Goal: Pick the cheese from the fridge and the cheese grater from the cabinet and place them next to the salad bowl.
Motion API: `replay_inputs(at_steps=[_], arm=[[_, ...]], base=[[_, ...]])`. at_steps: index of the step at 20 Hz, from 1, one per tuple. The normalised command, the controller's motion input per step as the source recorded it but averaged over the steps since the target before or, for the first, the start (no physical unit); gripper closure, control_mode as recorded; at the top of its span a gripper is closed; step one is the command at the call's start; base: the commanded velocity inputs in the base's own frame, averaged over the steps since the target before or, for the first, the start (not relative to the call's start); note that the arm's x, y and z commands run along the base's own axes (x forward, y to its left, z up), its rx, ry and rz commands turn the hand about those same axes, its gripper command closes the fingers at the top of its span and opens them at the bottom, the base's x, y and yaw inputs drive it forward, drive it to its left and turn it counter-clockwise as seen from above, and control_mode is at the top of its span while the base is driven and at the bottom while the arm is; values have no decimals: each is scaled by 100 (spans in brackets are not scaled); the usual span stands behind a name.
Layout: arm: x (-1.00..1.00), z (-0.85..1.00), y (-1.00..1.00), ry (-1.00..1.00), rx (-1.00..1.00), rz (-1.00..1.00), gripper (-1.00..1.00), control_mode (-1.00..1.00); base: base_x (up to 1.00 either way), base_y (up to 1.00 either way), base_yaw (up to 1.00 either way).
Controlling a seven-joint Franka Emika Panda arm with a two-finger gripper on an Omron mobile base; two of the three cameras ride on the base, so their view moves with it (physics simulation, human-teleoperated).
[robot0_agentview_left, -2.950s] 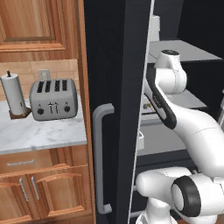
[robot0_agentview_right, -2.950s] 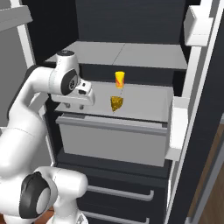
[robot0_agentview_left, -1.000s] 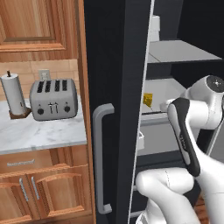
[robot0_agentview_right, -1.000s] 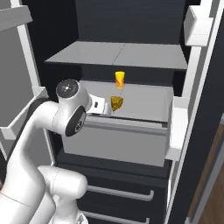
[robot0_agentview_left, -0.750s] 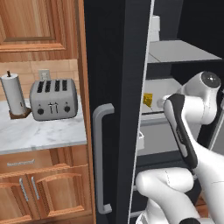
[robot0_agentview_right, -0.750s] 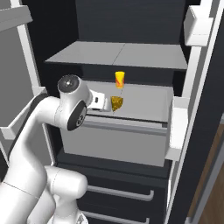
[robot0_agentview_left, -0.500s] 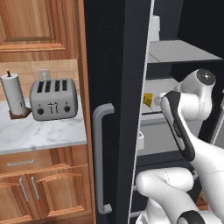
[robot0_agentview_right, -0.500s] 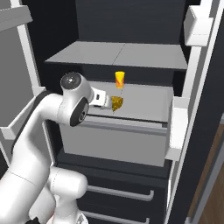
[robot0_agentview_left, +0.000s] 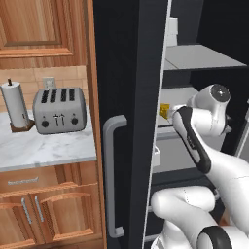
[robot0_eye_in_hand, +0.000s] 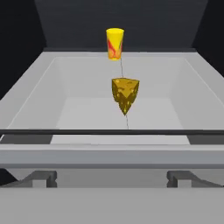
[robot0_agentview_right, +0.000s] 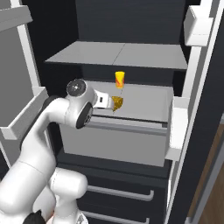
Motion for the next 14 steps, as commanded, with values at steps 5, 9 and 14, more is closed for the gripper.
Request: replay_inputs(at_steps=[5,9,14], arm=[[43,-18,0,-1,0,0,-100,-100],[49,-1,0,0,0,0,-100,-100],[34,0,-12,0,2,0,-100,-100]], base=[[0,0,0],[0,0,0],[0,0,0]])
